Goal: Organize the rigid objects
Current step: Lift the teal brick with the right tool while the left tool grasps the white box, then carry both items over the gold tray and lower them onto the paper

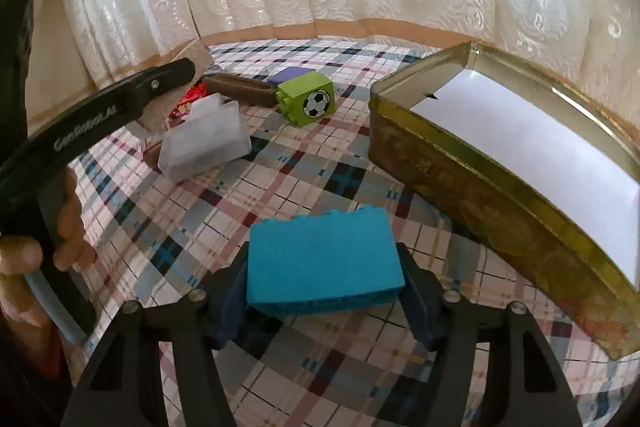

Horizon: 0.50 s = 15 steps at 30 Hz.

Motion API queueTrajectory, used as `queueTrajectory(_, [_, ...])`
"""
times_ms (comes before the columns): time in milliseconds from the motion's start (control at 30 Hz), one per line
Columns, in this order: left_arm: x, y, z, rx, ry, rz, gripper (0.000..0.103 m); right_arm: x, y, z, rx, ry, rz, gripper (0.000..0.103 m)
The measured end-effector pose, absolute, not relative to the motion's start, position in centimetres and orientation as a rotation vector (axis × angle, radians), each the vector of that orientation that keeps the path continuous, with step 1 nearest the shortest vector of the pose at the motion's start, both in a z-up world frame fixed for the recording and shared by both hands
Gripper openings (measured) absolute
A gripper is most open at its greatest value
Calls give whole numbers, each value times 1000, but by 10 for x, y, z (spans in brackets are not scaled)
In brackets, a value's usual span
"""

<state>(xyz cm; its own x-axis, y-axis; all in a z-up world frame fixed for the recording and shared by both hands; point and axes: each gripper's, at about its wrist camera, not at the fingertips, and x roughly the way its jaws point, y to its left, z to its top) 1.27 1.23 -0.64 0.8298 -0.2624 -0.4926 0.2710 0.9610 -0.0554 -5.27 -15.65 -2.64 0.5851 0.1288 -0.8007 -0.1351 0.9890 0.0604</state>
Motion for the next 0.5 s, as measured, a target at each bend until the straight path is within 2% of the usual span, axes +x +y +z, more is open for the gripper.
queueTrajectory(300, [9, 5, -4, 16, 495, -314, 42, -63, -175, 19, 24, 696, 78, 68])
queueTrajectory(500, [2, -10, 1, 17, 469, -348, 42, -55, -211, 27, 69, 667, -5, 68])
